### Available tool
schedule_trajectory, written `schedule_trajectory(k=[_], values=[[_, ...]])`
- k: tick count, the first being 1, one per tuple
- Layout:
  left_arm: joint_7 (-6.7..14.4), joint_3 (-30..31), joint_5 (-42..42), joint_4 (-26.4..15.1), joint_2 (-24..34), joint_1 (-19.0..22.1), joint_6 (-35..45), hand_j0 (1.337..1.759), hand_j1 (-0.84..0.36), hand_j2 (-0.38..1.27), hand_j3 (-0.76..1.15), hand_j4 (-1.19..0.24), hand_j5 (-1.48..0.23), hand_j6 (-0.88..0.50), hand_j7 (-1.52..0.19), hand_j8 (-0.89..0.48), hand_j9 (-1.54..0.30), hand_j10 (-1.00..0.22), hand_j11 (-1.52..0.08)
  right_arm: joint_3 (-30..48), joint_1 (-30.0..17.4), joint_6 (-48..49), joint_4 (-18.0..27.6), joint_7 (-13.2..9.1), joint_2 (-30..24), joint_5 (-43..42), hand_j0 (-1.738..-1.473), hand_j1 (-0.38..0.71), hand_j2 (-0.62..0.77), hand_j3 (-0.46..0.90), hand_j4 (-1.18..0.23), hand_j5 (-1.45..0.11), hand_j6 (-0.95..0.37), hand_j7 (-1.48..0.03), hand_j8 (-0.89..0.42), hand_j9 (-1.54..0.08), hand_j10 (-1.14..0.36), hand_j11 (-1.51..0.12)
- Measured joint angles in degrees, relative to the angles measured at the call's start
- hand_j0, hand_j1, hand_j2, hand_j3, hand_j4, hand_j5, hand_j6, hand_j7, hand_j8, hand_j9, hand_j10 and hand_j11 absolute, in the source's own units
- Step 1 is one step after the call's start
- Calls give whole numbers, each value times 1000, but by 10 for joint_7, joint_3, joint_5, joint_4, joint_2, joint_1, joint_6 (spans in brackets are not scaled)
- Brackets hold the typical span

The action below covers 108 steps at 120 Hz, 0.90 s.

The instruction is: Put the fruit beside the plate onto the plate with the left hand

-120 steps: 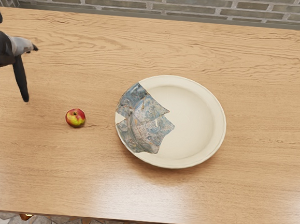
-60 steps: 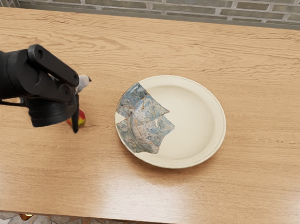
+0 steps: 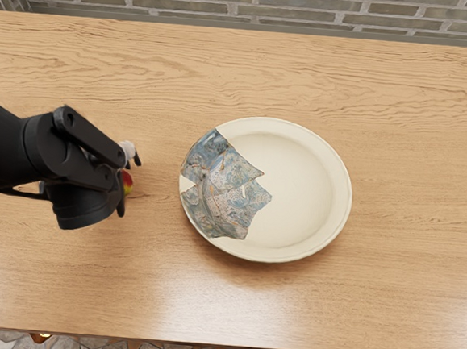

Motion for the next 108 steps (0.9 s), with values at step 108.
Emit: schedule_trajectory(k=[108], values=[[-4,2,2,35,11,21,4,1654,-274,182,0,-618,-828,-465,-822,-458,-828,-619,-826,0,0,0,0,0,0,0,-1658,-349,0,0,0,0,0,0,0,0,0,0]])
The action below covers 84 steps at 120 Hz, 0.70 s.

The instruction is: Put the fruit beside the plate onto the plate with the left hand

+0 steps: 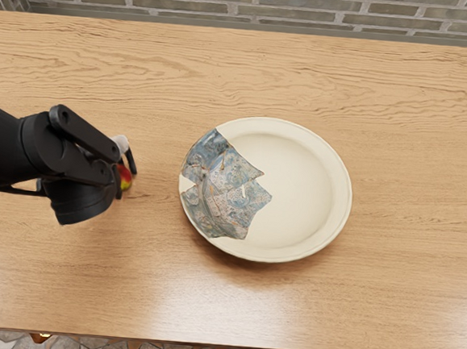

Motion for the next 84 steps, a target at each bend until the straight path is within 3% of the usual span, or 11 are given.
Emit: schedule_trajectory(k=[59,69,84], values=[[1,-63,-8,0,-12,-85,0,1657,-320,281,0,-607,-833,-459,-818,-452,-811,-619,-810,0,0,0,0,0,0,0,-1658,-349,0,0,0,0,0,0,0,0,0,0],[1,-67,-21,0,-44,-118,0,1657,-313,270,0,-602,-835,-468,-818,-449,-808,-616,-807,0,0,0,0,0,0,0,-1658,-349,0,0,0,0,0,0,0,0,0,0],[1,-78,-53,0,-47,-162,0,1658,-325,343,0,-594,-833,-469,-808,-454,-799,-612,-799,0,0,0,0,0,0,0,-1658,-349,0,0,0,0,0,0,0,0,0,0]])
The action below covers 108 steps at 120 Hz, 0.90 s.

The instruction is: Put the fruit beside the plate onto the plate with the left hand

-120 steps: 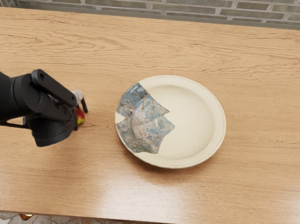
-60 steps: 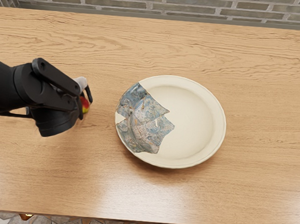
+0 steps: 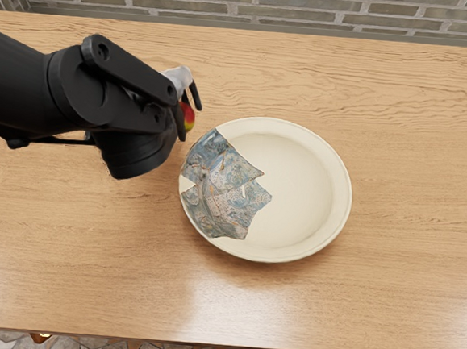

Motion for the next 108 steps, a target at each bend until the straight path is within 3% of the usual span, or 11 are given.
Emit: schedule_trajectory(k=[32,52,77,92,108], values=[[2,-65,-44,1,0,-13,0,1658,-338,376,0,-584,-810,-509,-793,-454,-779,-601,-778,0,0,0,0,0,0,0,-1658,-349,0,0,0,0,0,0,0,0,0,0],[0,-93,-38,8,0,-5,0,1658,24,170,0,-276,-381,-243,-374,-218,-367,-284,-367,0,0,0,0,0,0,0,-1658,-349,0,0,0,0,0,0,0,0,0,0],[-2,-100,-33,22,0,22,-16,1658,224,63,0,-107,-147,-95,-144,-86,-142,-109,-141,0,0,0,0,0,0,0,-1658,-349,0,0,0,0,0,0,0,0,0,0],[-2,-118,0,28,184,44,-123,1658,276,35,0,-62,-85,-56,-84,-51,-83,-64,-83,0,0,0,0,0,0,0,-1658,-349,0,0,0,0,0,0,0,0,0,0],[-2,-151,57,30,319,82,-257,1658,305,19,0,-37,-51,-34,-50,-31,-49,-38,-49,0,0,0,0,0,0,0,-1658,-349,0,0,0,0,0,0,0,0,0,0]])
